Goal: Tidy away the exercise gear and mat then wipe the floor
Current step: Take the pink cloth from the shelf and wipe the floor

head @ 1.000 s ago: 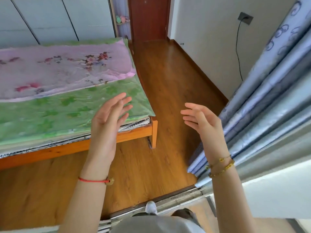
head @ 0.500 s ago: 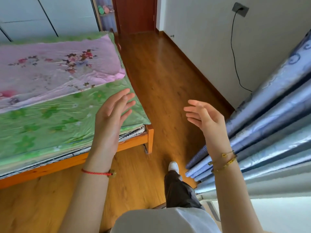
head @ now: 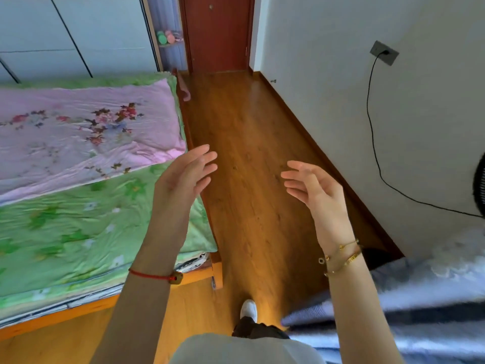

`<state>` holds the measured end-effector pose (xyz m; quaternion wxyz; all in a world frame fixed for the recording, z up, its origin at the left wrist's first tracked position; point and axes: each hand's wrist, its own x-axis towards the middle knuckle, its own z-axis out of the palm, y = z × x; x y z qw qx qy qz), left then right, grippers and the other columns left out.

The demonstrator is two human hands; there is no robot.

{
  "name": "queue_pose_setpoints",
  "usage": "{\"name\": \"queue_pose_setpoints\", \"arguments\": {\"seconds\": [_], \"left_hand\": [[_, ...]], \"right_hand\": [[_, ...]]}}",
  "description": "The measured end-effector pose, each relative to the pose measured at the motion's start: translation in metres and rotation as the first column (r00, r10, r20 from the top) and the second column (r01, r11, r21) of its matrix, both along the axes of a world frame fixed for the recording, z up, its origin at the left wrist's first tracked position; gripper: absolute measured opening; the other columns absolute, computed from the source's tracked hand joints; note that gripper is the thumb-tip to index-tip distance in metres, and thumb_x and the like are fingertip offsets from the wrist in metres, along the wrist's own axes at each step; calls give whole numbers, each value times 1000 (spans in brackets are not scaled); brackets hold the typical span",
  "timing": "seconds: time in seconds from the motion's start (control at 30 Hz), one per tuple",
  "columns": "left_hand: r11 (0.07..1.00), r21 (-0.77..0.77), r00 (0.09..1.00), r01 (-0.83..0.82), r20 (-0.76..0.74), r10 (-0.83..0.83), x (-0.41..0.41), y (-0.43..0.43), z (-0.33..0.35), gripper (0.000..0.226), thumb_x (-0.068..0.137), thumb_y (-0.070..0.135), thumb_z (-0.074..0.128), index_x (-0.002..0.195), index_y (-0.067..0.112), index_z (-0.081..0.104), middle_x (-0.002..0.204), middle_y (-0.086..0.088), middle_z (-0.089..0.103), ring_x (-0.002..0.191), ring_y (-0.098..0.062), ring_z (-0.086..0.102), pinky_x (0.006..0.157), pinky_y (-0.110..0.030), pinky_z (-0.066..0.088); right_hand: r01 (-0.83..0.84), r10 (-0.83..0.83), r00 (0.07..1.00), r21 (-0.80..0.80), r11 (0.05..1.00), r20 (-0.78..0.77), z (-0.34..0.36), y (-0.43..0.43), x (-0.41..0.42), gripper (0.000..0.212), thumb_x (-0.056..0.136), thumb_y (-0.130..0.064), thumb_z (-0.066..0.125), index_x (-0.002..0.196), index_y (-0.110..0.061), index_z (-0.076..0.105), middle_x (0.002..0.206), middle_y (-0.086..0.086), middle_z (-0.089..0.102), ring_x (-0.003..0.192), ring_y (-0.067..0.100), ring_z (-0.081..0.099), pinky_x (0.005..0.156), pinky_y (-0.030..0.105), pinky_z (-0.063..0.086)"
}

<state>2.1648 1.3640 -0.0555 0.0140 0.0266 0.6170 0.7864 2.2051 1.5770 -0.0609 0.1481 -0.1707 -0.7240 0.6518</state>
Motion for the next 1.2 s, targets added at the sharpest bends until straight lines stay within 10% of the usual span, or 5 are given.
{"name": "queue_pose_setpoints", "arguments": {"seconds": [1.2], "left_hand": [[995, -48, 996, -86, 7, 86, -626, 159, -7, 28, 103, 22, 52, 126, 19, 66, 120, 3, 74, 115, -14, 68, 100, -29, 52]], "right_hand": [[-156, 158, 987, 81, 984, -28, -15, 167, -651, 24, 103, -28, 46, 112, -23, 68, 102, -4, 74, 98, 13, 69, 90, 36, 58]]}}
